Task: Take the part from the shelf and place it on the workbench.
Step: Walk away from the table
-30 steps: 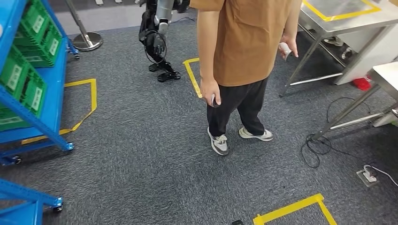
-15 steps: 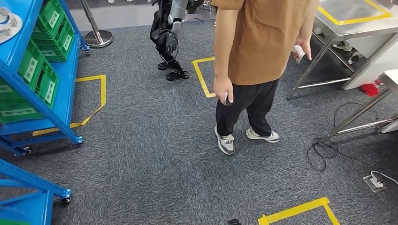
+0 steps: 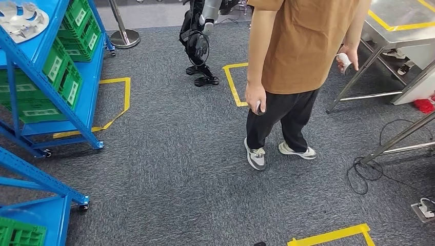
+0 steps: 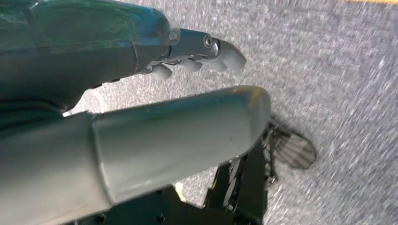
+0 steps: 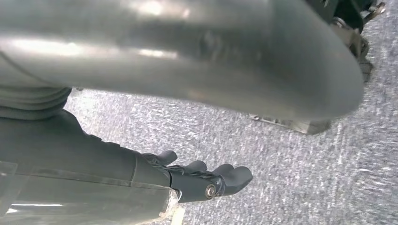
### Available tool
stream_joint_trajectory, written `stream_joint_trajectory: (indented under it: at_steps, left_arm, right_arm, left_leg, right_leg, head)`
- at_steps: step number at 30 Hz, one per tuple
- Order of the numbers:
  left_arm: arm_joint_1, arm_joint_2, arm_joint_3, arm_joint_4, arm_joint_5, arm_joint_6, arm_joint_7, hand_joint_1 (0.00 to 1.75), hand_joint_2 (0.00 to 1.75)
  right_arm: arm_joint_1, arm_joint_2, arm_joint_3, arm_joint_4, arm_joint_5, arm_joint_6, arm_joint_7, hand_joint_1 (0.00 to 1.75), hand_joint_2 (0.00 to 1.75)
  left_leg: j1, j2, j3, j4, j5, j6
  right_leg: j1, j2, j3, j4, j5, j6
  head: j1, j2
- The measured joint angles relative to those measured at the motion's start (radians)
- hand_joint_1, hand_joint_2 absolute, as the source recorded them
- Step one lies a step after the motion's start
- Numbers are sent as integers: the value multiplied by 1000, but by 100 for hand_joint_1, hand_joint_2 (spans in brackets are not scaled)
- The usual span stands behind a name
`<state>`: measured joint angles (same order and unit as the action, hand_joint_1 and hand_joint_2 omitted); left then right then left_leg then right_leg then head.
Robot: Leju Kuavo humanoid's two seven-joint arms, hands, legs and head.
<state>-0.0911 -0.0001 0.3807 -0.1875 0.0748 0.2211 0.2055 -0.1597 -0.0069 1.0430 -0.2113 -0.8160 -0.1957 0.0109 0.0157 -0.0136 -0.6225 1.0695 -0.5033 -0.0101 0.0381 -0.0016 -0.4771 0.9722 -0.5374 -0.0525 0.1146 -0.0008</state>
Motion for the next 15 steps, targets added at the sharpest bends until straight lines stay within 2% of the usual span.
stream_joint_trajectory:
  at_steps: [2,4,5,6,7,9,10,11,13,15]
  left_arm:
    - [0,1,0,0,5,-9,-6,0,0]
    - [0,4,0,0,9,-17,-13,0,0]
    - [1,5,0,0,9,-20,-15,0,0]
    - [1,7,0,0,10,-22,-17,0,0]
    - [1,8,0,1,10,-23,-19,0,0]
    - [0,10,0,1,10,-24,-22,0,0]
    - [0,10,0,2,10,-24,-24,0,0]
    - [-1,10,0,2,10,-24,-26,0,0]
    - [0,10,0,2,11,-25,-28,0,0]
    - [0,10,0,3,11,-25,-28,0,0]
  right_arm:
    - [1,1,0,0,0,0,0,0,0]
    - [3,2,0,0,0,0,0,0,0]
    - [5,3,0,0,0,1,0,0,0]
    - [6,4,0,0,0,1,0,0,0]
    - [6,4,0,0,0,1,0,0,0]
    - [6,5,0,0,0,2,-1,0,0]
    - [5,5,0,0,0,2,-1,0,0]
    - [4,5,0,0,0,2,-1,0,0]
    - [3,4,1,0,0,2,-2,0,0]
    - [4,4,3,0,0,2,-2,0,0]
  left_leg:
    - [0,4,-25,58,-46,-6]
    - [2,8,-70,169,-109,-17]
    - [3,9,-86,213,-125,-23]
    - [5,11,-87,226,-124,-29]
    - [7,14,-69,202,-104,-35]
    - [12,19,1,85,-53,-45]
    - [12,20,29,34,-39,-43]
    - [12,21,46,3,-35,-36]
    - [7,20,47,-5,-39,-12]
    - [6,20,45,-6,-35,1]
  right_leg:
    - [-6,-4,6,-27,22,4]
    - [-7,-6,-2,-27,28,7]
    - [-8,-7,-6,-24,28,8]
    - [-10,-8,-10,-20,27,10]
    - [-13,-8,-13,-14,26,14]
    - [-20,-8,-20,5,16,28]
    - [-21,-7,-25,19,9,37]
    - [-21,-6,-31,30,3,44]
    - [-20,-3,-37,41,-1,51]
    - [-23,-2,-41,47,-7,57]
  head:
    - [-9,0]
    - [-24,0]
    - [-30,0]
    - [-34,0]
    - [-35,0]
    - [-39,0]
    - [-43,0]
    - [-45,0]
    - [-45,0]
    - [-41,0]
